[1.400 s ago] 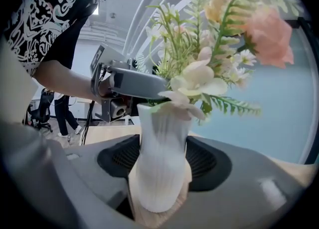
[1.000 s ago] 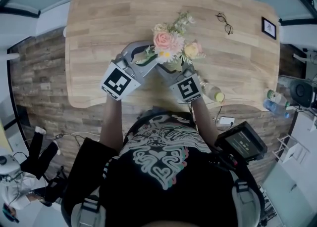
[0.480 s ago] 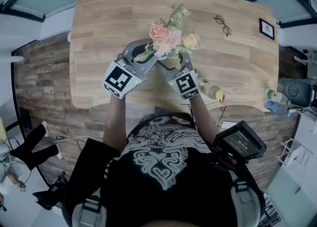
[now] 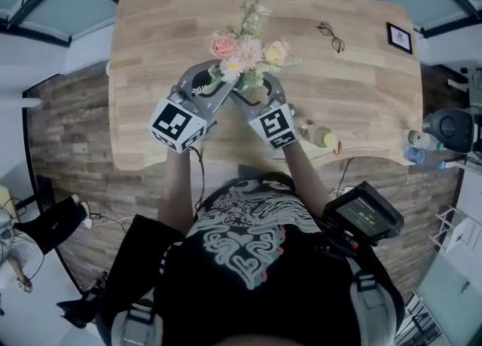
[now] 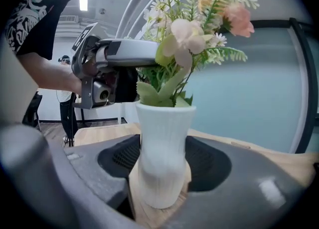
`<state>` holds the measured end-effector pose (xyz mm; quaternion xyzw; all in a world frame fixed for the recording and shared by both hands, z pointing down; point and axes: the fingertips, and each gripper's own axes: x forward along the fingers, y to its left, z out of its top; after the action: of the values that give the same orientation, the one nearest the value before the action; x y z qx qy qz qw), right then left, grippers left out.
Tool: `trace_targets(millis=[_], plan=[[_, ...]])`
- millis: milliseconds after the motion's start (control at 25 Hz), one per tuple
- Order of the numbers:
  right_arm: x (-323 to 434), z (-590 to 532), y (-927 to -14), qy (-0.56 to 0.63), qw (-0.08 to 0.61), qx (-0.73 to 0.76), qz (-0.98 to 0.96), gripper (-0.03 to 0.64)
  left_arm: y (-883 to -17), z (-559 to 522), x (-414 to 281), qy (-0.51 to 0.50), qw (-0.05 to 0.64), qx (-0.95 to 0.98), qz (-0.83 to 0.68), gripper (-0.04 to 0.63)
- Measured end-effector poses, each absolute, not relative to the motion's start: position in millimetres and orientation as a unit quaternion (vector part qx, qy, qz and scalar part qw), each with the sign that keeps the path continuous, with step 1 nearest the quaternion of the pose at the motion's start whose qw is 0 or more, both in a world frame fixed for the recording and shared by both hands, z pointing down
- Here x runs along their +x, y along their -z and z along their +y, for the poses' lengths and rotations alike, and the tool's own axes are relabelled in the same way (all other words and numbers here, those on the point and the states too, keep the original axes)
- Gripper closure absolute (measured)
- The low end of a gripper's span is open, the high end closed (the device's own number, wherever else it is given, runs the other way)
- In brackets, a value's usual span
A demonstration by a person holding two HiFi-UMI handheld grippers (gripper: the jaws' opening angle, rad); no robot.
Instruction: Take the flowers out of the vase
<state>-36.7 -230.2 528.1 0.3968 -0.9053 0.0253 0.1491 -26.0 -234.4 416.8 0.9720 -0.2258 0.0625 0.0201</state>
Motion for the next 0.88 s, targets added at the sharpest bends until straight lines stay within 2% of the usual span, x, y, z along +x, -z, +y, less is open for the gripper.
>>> trace_targets(millis=[880], plan=[[-23,-219,-530,-0.057,0.173,0.406,-0.895,0.334,-350,-237,-27,-0.017,0.037,0.961,-0.273,0.535]])
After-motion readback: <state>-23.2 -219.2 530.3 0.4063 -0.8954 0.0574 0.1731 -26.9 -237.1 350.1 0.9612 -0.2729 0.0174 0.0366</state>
